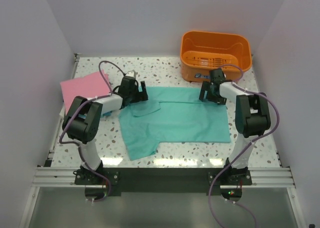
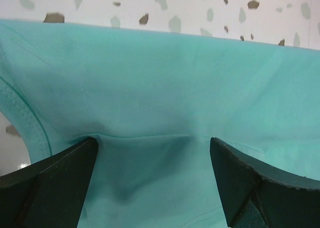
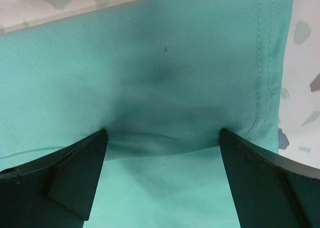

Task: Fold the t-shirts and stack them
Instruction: Fold the tshirt

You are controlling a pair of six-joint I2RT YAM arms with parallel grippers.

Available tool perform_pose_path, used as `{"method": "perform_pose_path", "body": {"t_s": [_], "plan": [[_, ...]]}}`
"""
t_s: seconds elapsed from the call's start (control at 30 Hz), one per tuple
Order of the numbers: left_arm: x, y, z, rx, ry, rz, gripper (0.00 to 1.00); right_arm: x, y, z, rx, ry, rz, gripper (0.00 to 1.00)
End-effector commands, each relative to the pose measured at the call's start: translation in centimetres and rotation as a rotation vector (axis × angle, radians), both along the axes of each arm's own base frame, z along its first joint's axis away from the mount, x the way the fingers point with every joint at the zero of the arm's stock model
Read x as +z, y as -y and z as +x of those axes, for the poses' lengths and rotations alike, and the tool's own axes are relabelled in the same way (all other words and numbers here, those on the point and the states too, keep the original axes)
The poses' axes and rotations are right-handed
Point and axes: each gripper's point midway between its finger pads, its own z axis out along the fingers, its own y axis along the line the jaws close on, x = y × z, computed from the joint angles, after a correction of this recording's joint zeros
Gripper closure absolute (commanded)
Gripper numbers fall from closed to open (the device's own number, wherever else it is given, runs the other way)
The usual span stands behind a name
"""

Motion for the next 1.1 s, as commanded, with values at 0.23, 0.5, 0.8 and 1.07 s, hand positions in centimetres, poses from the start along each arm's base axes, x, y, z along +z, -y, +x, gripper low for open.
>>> {"method": "perform_pose_path", "body": {"t_s": [0.23, 0.5, 0.8, 1.07], "plan": [[-0.3, -0.4, 4.6, 0.001, 0.0, 0.029, 0.0, 0.3, 1.8, 2.2, -0.008, 0.009, -0.099, 0.01], [7.8, 0.5, 0.6, -0.047, 0.103, -0.021, 0.0, 5.9, 1.0, 0.0, 0.04, 0.134, -0.042, 0.01], [9.3, 0.0, -11.9, 0.001, 0.063, 0.006, 0.0, 9.0, 0.0, -6.7, 0.085, 0.216, 0.06, 0.01], [2.4, -3.7, -25.3, 0.059, -0.216, -0.014, 0.0, 9.3, 0.8, -13.5, -0.079, 0.264, 0.131, 0.01]]}}
